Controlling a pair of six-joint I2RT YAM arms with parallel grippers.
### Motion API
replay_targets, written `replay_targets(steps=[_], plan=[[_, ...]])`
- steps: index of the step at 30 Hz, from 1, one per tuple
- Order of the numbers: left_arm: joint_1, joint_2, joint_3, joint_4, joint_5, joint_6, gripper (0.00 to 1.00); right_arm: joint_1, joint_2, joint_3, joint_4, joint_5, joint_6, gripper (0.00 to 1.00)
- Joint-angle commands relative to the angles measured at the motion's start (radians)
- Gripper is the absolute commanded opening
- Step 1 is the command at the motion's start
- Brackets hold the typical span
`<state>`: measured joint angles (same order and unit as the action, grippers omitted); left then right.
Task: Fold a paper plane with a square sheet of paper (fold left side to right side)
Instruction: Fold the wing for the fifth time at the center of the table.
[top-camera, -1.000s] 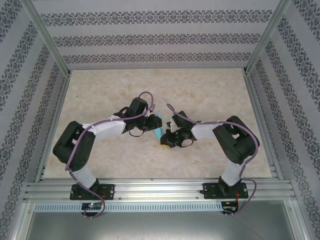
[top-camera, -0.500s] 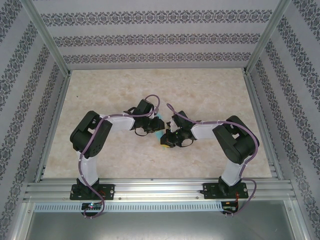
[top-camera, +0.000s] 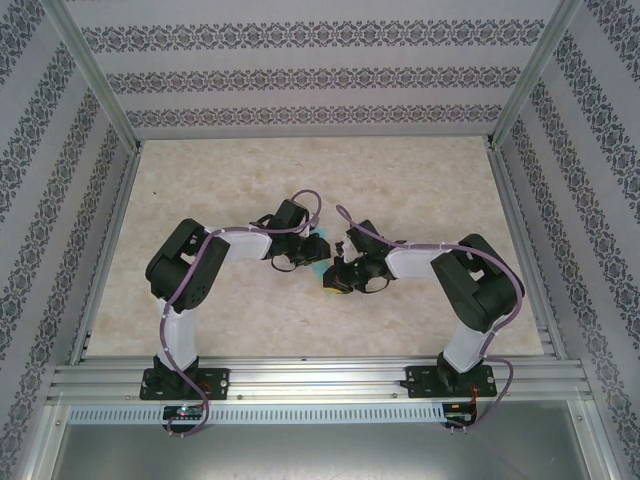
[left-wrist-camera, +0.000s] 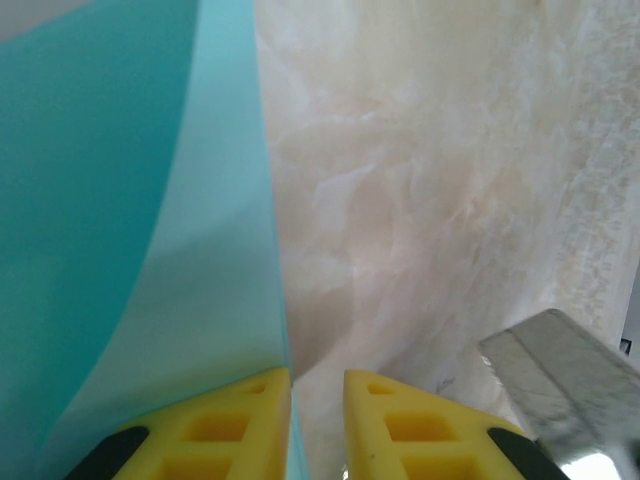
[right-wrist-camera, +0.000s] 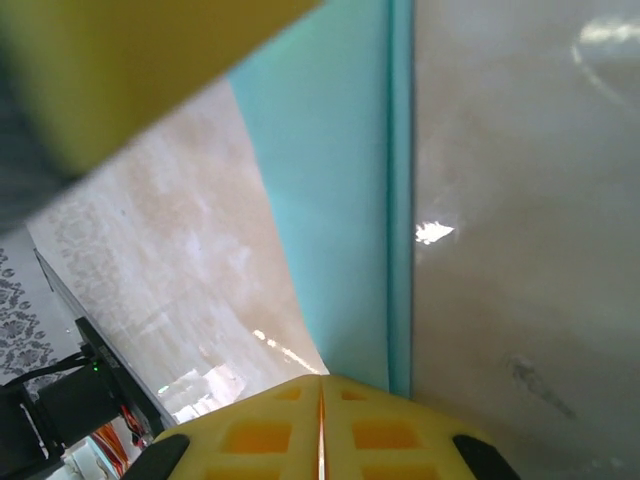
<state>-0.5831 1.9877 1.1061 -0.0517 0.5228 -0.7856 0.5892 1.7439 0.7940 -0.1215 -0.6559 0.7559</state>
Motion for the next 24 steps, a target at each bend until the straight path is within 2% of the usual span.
replay_targets(steps=[1,7,15,24], plan=[[0.009,0.046,-0.034,0.022,-0.046,0.024,0.23,-0.011,-0.059,0.018,0.013,0.022,-0.026,0.10],[0.009,0.040,-0.040,0.028,-0.042,0.022,0.23,-0.012,-0.020,0.066,0.040,0.054,-0.033,0.08],[0.009,0.040,-0.039,0.027,-0.042,0.019,0.23,-0.011,0.063,0.109,-0.045,0.104,-0.083,0.07],[0.009,0.043,-0.037,0.021,-0.049,0.020,0.23,0.012,0.069,0.037,-0.128,0.091,-0.092,0.07]])
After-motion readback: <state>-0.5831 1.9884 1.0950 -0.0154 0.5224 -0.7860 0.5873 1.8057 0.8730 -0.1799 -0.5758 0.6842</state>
